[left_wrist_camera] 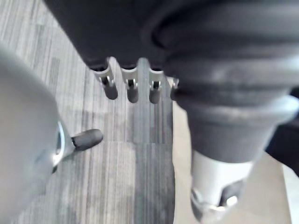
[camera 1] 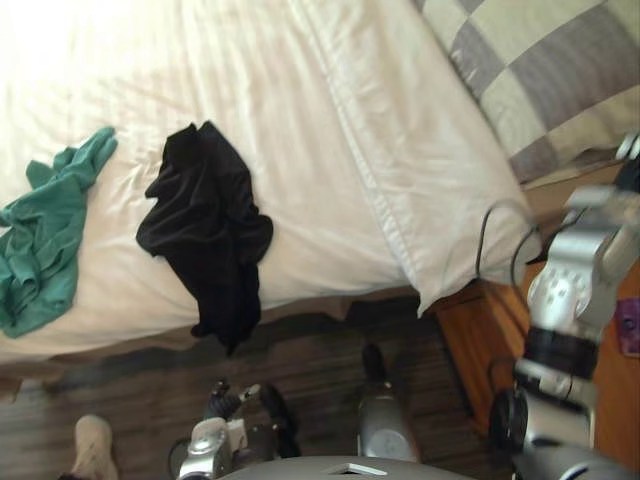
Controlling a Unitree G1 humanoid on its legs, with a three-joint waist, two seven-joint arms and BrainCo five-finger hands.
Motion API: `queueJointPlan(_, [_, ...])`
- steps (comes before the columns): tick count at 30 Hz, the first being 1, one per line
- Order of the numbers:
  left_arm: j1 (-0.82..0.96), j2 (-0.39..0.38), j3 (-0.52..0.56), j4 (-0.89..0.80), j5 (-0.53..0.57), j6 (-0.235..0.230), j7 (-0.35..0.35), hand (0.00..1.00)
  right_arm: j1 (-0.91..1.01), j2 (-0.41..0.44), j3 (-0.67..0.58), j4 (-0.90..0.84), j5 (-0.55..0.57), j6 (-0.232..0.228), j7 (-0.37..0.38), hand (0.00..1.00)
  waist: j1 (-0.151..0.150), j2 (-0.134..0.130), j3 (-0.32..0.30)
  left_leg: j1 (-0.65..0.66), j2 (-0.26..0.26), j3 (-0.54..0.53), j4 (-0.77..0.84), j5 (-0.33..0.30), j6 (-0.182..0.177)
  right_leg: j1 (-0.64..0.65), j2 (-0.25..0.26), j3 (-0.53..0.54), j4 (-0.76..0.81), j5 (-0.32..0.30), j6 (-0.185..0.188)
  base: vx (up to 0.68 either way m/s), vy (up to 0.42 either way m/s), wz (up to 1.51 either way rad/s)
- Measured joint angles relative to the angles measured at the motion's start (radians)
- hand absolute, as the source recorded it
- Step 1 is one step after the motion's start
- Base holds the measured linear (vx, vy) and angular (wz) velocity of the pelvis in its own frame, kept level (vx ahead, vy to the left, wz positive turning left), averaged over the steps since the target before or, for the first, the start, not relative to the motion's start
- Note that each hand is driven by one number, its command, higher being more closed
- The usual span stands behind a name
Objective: Tidy the bed and pick cloth on bed and put in laundry
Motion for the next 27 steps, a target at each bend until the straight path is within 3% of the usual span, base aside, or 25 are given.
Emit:
queueJointPlan(5, [-0.003, 0.013, -0.062, -0.014, -0.046, -0.027, -0.002, 0.00, -0.144, -0.019, 0.026, 0.076, 0.068, -0.055, -0.014, 1.00, 0.004, 0.037, 0.047, -0.058, -0.003, -0.021, 0.000, 0.018, 0.003, -0.053, -0.007, -0.016, 0.016, 0.001, 0.000, 0.02, -0.019, 0.12])
queueJointPlan(10, [-0.031, 0.018, -0.141, -0.034, -0.096, -0.040, -0.001, 0.00, -0.190, -0.015, 0.028, 0.177, 0.119, -0.076, -0.022, 1.00, 0.049, 0.079, 0.091, -0.128, -0.009, -0.027, 0.006, 0.037, 0.007, -0.139, -0.011, -0.015, 0.053, 0.001, 0.000, 0.04, -0.010, 0.07])
queueJointPlan(15, [-0.083, 0.007, -0.168, -0.037, -0.125, -0.056, 0.001, 0.00, -0.172, 0.077, 0.056, 0.212, 0.149, -0.078, -0.017, 1.00, 0.067, 0.095, 0.149, -0.202, -0.022, -0.040, 0.007, 0.062, 0.016, -0.235, -0.025, -0.016, 0.123, -0.014, 0.002, 0.01, -0.008, 0.16])
queueJointPlan(17, [-0.097, -0.005, -0.166, -0.037, -0.125, -0.056, 0.002, 0.00, -0.102, 0.128, 0.065, 0.212, 0.156, -0.080, 0.000, 1.00, 0.075, 0.092, 0.152, -0.225, -0.027, -0.043, 0.007, 0.062, 0.016, -0.265, -0.031, -0.017, 0.149, -0.024, 0.003, 0.02, -0.015, 0.16])
queueJointPlan(20, [-0.111, -0.010, -0.136, -0.038, -0.125, -0.056, 0.001, 0.00, 0.011, 0.231, 0.092, 0.184, 0.156, -0.125, 0.081, 1.00, 0.068, 0.070, 0.166, -0.233, -0.029, -0.040, 0.021, 0.057, 0.018, -0.279, -0.035, -0.014, 0.169, -0.034, 0.002, 0.05, -0.022, 0.02])
queueJointPlan(24, [-0.134, -0.017, -0.037, -0.030, -0.125, -0.051, -0.002, 0.00, 0.192, 0.297, 0.105, 0.211, 0.155, -0.129, 0.192, 1.00, 0.056, 0.005, 0.172, -0.225, 0.000, -0.034, 0.143, -0.010, 0.020, -0.227, -0.032, -0.012, 0.175, -0.046, 0.000, 0.11, -0.055, -0.08])
queueJointPlan(27, [-0.139, -0.026, 0.017, -0.025, -0.125, -0.040, -0.002, 0.00, 0.322, 0.341, 0.081, 0.369, 0.156, -0.088, 0.198, 1.00, 0.047, -0.033, 0.164, -0.199, 0.017, -0.033, 0.193, -0.049, 0.014, -0.175, -0.027, -0.015, 0.162, -0.051, 0.000, 0.11, -0.033, -0.09])
